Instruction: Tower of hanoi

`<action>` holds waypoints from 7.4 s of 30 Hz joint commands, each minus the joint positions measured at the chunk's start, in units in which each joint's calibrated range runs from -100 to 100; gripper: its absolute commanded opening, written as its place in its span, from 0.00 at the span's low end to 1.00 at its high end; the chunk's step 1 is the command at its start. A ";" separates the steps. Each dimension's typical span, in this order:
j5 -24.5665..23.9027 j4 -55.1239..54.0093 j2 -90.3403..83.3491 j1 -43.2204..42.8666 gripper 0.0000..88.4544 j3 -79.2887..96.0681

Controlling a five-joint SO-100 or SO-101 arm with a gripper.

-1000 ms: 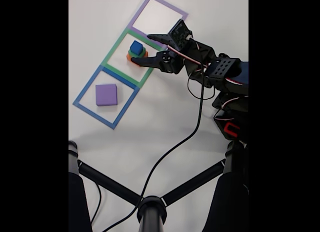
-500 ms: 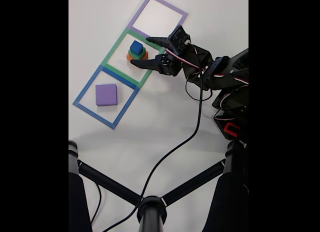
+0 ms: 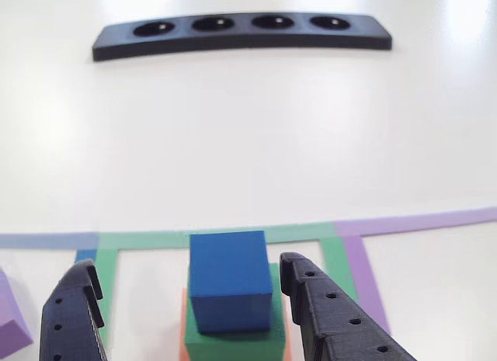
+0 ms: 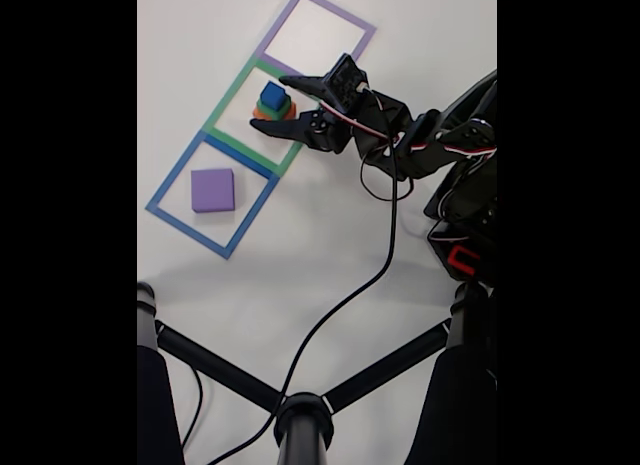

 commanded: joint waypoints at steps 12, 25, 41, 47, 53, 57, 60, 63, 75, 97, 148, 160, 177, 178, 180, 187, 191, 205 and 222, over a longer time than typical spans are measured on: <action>0.59 -4.29 2.82 -1.41 0.23 -2.40; 0.59 -4.29 4.34 -1.41 0.09 -3.58; 0.59 -0.57 -0.54 -1.95 0.01 -3.49; 0.59 17.48 -15.53 -2.56 0.01 -5.31; 0.59 59.41 -39.17 -2.78 0.01 -15.57; 0.59 91.22 -46.62 -2.63 0.01 -32.11; 0.59 111.13 -46.78 -3.55 0.01 -47.74; 0.59 124.08 -46.14 -5.53 0.00 -60.28; -0.70 140.27 -43.57 -16.58 0.00 -81.73; 0.59 82.48 -45.74 -21.39 0.01 -28.66; 0.59 -5.83 20.53 -23.83 0.16 -19.66; 0.59 -5.83 17.32 -23.22 0.19 -18.85; 0.59 44.68 -27.79 -19.02 0.00 -13.94; 0.59 49.62 -30.91 -18.64 0.00 -14.39; 0.59 60.14 -37.24 -17.42 0.00 -15.85; 0.59 101.98 -47.58 -13.15 0.00 -38.02; -0.51 118.41 -48.70 -10.79 0.00 -51.83; -11.36 150.14 -46.62 -1.87 0.00 -85.72; 0.59 133.63 -61.20 2.71 0.18 -51.19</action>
